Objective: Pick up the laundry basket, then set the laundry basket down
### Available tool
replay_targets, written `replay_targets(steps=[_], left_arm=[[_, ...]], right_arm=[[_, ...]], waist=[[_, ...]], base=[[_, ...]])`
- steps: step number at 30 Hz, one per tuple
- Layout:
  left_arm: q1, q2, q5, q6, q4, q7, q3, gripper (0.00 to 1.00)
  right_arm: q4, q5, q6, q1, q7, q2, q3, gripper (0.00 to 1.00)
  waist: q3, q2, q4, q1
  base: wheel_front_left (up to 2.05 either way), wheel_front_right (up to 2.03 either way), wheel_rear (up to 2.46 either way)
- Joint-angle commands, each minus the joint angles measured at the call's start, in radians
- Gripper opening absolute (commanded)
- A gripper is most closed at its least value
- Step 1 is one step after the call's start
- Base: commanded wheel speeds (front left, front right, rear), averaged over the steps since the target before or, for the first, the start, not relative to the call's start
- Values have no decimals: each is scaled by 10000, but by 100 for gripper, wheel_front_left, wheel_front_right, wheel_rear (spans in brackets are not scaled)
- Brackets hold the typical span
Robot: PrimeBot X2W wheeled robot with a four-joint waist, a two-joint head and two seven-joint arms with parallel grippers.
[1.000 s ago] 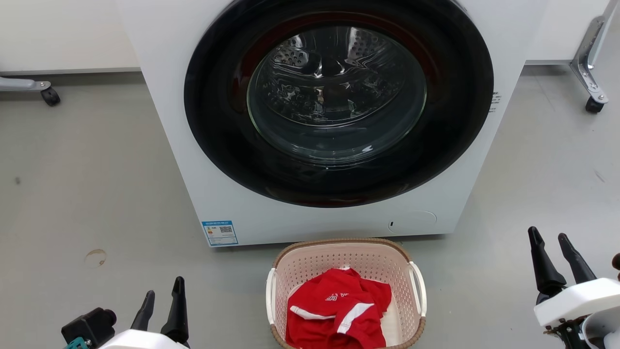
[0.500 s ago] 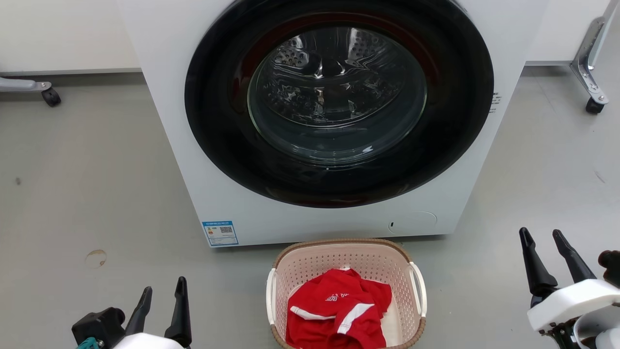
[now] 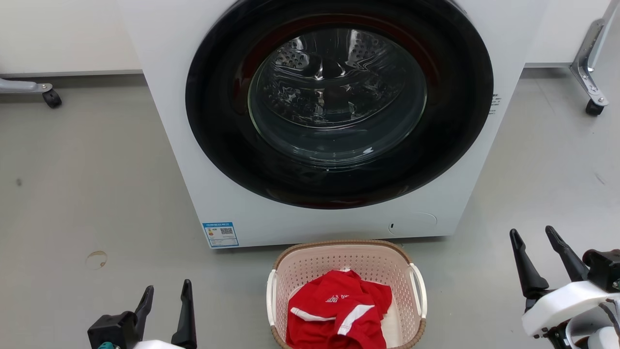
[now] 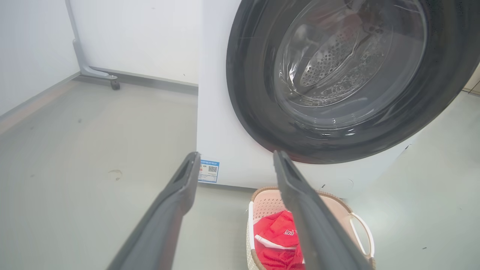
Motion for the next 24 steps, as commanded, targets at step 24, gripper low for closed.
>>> replay_targets(steps=[24], left_arm=[[-175,290,439,290,-546,-137,109,100]], right_arm=[[-314,-456,48,-537,-199,-257,267,100]], waist=[[260,0,-135,0]], base=[[0,0,0]])
